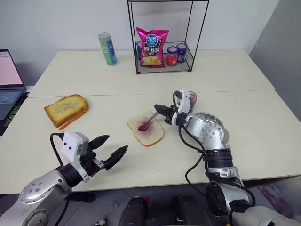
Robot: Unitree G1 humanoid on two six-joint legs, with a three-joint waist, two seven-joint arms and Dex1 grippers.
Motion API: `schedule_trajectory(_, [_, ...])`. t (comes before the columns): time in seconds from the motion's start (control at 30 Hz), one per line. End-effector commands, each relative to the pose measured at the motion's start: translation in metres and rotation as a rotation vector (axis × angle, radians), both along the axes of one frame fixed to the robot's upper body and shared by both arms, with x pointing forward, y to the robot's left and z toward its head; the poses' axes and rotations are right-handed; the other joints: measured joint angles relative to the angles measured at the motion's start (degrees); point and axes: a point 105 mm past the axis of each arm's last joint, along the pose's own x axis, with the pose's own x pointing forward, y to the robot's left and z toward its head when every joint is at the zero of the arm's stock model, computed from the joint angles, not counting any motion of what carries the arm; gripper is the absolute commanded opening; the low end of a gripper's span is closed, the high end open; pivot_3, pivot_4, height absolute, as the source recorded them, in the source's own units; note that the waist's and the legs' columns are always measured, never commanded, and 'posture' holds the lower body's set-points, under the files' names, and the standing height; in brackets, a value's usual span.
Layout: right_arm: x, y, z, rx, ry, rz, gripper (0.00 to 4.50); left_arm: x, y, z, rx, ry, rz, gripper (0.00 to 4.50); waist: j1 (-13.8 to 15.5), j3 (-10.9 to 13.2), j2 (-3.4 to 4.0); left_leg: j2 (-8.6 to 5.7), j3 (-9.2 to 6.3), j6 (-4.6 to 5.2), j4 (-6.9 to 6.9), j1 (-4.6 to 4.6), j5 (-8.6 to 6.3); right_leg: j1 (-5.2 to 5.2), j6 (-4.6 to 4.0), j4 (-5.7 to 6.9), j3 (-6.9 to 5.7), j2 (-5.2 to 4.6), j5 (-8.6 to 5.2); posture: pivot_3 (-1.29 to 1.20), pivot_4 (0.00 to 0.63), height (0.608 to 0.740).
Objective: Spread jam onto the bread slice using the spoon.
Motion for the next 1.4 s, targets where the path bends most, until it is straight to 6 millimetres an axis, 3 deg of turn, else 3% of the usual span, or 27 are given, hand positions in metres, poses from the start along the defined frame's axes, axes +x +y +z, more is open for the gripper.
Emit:
schedule_trajectory(0.03, [-0.001, -0.018, 0.005, -0.021, -0.025, -0.028, 0.03, 0.001, -0.003, 0.009, 0.003, -0.045, -0.018, 4.50, 0.0, 0.0, 0.00, 0.00, 0.01, 0.00, 0.00, 0.00, 0.00, 0.00, 0.00, 0.00, 0.01, 0.00, 0.00, 0.00, 0.150, 0.740])
schedule_trajectory(0.2, [-0.004, -0.038, 0.006, -0.024, -0.014, -0.050, 0.03, 0.005, -0.001, 0.009, 0.006, -0.049, -0.024, 4.50, 0.1, 0.0, 0.00, -0.01, -0.02, 0.00, 0.03, 0.01, 0.00, 0.02, 0.18, 0.01, -0.01, -0.01, -0.13, 0.00, 0.150, 0.740])
schedule_trajectory(0.37, [-0.006, -0.039, 0.013, 0.049, 0.020, -0.013, 0.03, 0.007, -0.001, 0.010, 0.010, -0.053, -0.031, 4.50, 0.0, 0.0, 0.00, 0.00, 0.00, 0.00, 0.00, 0.01, 0.00, 0.00, 0.19, 0.01, 0.00, 0.00, -0.13, 0.00, 0.150, 0.740])
schedule_trajectory(0.57, [-0.010, -0.025, 0.037, 0.278, 0.073, 0.063, 0.03, 0.006, 0.001, 0.010, 0.014, -0.054, -0.034, 4.50, -0.1, 0.0, 0.01, 0.02, 0.01, 0.00, 0.00, 0.00, 0.00, -0.02, 0.19, 0.02, 0.02, 0.01, -0.13, 0.00, 0.150, 0.740])
schedule_trajectory(0.73, [-0.010, -0.005, 0.028, 0.251, 0.107, 0.078, 0.03, 0.007, 0.000, 0.010, 0.016, -0.056, -0.038, 4.50, -0.1, 0.0, 0.02, 0.07, -0.02, 0.01, -0.04, 0.00, 0.00, -0.02, 0.18, 0.01, -0.01, 0.05, -0.14, 0.00, 0.150, 0.740])
schedule_trajectory(0.87, [-0.008, -0.002, 0.016, 0.184, 0.118, 0.067, 0.03, 0.007, 0.000, 0.010, 0.019, -0.059, -0.042, 4.50, -0.1, 0.0, 0.02, 0.08, 0.01, 0.01, -0.04, 0.00, 0.00, -0.04, 0.18, 0.01, 0.01, 0.06, -0.14, 0.00, 0.150, 0.740])
schedule_trajectory(1.2, [-0.010, -0.030, -0.004, 0.051, 0.113, 0.027, 0.03, 0.009, -0.001, 0.009, 0.028, -0.062, -0.054, 4.50, -0.1, 0.0, 0.02, 0.07, 0.02, 0.01, -0.04, -0.01, 0.00, -0.03, 0.17, -0.02, 0.01, 0.05, -0.15, 0.00, 0.150, 0.740])
schedule_trajectory(1.4, [-0.017, -0.054, 0.002, 0.045, 0.107, 0.029, 0.03, 0.012, -0.001, 0.008, 0.029, -0.063, -0.063, 4.50, 0.1, 0.0, 0.03, 0.06, 0.01, 0.01, -0.02, -0.01, 0.00, -0.01, 0.17, -0.03, 0.00, 0.05, -0.16, 0.00, 0.150, 0.740])
